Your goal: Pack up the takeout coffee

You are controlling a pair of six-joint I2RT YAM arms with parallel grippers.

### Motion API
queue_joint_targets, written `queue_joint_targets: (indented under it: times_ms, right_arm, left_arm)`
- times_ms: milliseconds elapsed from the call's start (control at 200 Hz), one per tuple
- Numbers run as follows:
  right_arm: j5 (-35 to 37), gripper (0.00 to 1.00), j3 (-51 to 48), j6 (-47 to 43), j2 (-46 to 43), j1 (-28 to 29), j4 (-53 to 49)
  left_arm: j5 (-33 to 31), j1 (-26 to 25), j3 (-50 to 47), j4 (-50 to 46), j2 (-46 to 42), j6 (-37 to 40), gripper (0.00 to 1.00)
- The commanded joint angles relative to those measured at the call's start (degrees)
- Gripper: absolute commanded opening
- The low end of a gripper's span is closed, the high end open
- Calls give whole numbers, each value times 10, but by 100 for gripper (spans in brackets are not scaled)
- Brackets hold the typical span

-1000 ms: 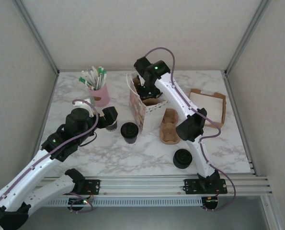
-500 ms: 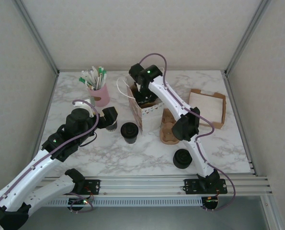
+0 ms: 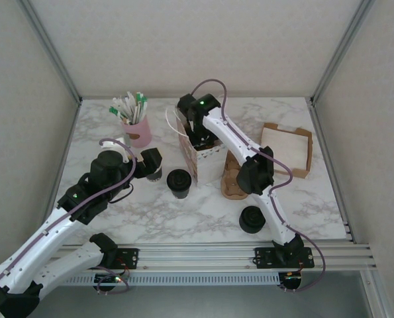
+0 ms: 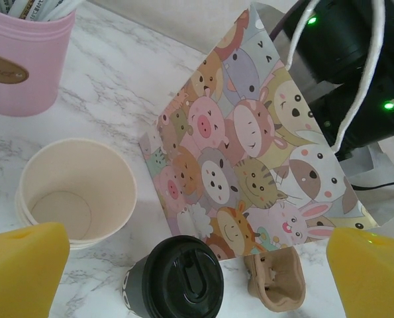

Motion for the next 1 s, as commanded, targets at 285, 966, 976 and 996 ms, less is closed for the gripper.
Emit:
queue_joint_targets:
  times_ms: [285,966,976,996]
  right_arm:
    - [-7,31,-57,13,24,5,34]
    - [6,58,-62,23,-43,6,34]
    - [6,59,-60,23,-45,6,33]
    - [7,59,-56,23,-47,6,31]
  left_arm:
    - [6,8,-6,6,-10,5,100]
    - [12,12,-4,14,0,5,100]
    - [12,12,-4,14,0,5,100]
    - [13,12,-4,14,0,5,100]
